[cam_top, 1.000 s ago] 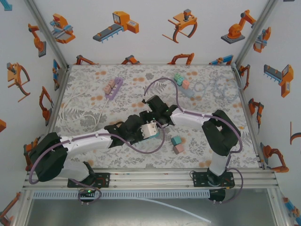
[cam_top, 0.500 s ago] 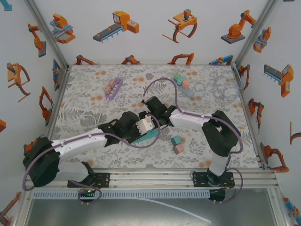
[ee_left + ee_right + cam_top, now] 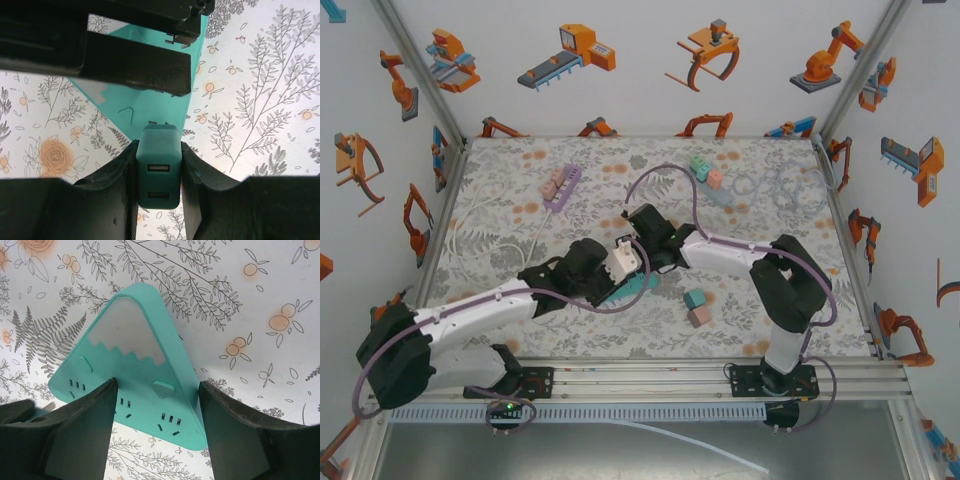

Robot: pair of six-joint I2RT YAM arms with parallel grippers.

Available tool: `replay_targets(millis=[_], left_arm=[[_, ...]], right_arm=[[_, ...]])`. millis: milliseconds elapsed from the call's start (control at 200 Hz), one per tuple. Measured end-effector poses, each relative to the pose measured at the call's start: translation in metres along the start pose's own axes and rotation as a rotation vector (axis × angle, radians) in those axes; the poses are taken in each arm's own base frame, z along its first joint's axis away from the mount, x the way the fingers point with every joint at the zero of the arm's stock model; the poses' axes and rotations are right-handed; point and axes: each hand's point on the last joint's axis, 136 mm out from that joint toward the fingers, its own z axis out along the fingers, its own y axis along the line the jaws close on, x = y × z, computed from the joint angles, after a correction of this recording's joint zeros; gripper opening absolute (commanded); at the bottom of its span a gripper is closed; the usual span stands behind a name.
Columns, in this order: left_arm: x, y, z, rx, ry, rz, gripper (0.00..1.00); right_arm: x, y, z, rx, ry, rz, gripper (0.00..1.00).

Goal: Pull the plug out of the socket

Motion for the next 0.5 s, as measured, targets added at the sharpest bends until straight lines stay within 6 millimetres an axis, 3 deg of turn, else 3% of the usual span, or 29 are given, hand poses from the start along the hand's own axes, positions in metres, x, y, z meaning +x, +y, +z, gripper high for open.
replay_targets(millis=[310,421,496], left_arm=[[-0.032,0.009,-0.053,-0.013,-0.250,-0.266,0.16],[-0.038,0.011,-0.069,0.000,-0.329,-0.409,0.16],[-0.041,0.012,-0.076,0.019,-0.385,-0.525,0.16]], right_arm=[[0.006,-0.007,-0.019,0.022,0.026,0.014,0.62],[-0.008,0.000,-0.043,0.003,-0.035,0.023,0.62],[-0.023,0.003,-0.069,-0.007,-0.113,0.036,0.62]])
